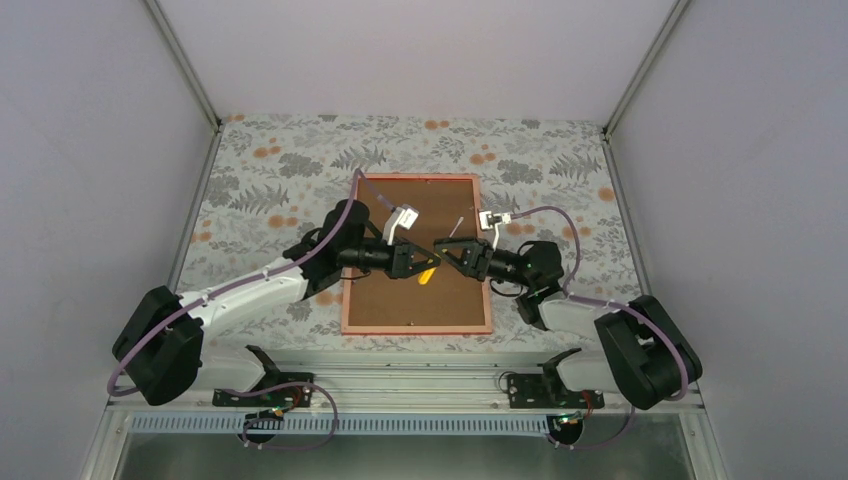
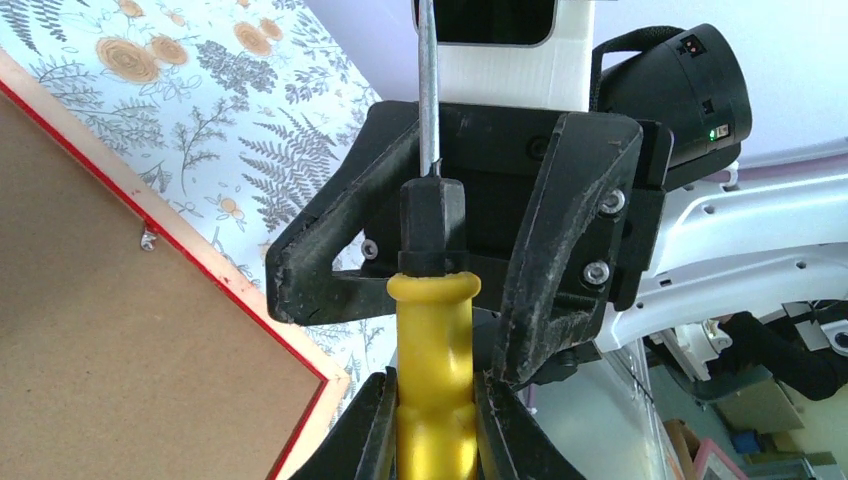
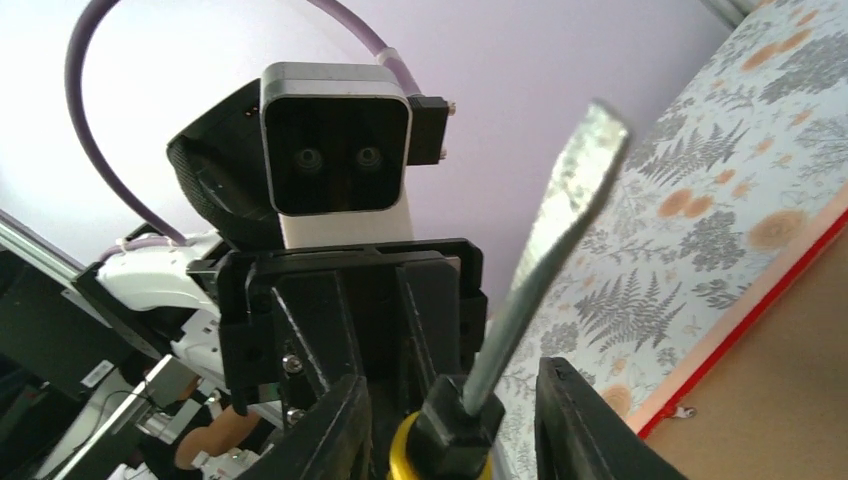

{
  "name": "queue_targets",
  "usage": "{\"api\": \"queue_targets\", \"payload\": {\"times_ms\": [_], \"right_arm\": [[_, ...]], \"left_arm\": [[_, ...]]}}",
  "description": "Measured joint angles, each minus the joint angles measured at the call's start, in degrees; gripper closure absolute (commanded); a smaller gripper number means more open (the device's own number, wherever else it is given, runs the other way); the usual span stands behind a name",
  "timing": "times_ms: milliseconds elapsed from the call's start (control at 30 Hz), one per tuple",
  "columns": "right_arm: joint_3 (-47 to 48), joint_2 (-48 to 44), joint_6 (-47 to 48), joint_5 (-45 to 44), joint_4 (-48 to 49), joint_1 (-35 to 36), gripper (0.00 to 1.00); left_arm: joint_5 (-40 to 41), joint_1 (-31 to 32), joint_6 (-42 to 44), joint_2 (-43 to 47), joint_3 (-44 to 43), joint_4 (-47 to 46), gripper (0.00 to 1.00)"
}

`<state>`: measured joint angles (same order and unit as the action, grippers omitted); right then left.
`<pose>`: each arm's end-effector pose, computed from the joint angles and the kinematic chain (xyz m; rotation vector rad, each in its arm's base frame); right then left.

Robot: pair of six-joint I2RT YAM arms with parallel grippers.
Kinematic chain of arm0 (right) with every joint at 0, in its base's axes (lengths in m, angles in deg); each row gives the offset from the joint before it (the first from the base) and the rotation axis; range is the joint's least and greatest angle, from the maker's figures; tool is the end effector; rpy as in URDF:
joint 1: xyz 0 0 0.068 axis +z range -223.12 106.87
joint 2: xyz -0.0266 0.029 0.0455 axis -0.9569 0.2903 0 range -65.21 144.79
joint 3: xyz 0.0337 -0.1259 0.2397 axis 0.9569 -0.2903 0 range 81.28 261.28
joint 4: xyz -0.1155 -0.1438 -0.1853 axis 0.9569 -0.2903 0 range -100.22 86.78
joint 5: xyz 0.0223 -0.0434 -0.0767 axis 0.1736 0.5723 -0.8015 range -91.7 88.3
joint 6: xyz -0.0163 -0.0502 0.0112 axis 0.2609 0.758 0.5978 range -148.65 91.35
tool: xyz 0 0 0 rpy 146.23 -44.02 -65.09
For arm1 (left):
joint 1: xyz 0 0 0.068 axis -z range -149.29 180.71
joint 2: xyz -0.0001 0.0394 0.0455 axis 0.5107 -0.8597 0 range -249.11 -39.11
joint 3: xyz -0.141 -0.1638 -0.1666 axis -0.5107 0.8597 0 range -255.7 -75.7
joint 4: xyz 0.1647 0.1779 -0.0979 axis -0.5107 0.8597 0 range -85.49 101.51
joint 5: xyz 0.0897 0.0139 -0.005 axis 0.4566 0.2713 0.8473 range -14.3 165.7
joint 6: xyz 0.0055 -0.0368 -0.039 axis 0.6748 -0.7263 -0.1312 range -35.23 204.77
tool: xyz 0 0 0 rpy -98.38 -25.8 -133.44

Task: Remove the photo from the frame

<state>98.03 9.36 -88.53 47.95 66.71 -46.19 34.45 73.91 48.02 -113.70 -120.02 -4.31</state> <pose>0.1892 0.1265 0.2129 -0.3955 1.6720 1.7689 0.1921 -0.2124 0.2595 0.6693 2.1083 -1.5559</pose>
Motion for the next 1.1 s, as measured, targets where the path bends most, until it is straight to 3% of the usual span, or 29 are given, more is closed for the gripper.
{"api": "queue_targets", "payload": {"times_ms": [233,333,600,800,1100], "right_arm": [[-0.13,4.22,-4.98,1.03,9.25,0.02,0.96],[-0.63,6.05,-7.78,1.22,12.81,0.04,0.96],[-1.64,5.64,-9.42,0.7,13.25,0.04,0.96],[-1.38,-0.07,-8.11,-2.01,0.83,0.07,0.96],[2.75,-9.44,-5.75,-9.53,-26.12,0.07,0.96]], "left_arm": [[-0.72,0.15,-0.59,0.11,1.27,-2.05,0.93],[-0.42,0.28,-0.52,0.48,1.75,-2.19,0.87],[4.92,1.49,1.03,2.14,1.81,0.87,0.57],[17.31,5.11,4.46,4.42,0.9,7.32,0.37],[44.26,18.34,10.36,5.18,-1.16,12.41,0.28]]}}
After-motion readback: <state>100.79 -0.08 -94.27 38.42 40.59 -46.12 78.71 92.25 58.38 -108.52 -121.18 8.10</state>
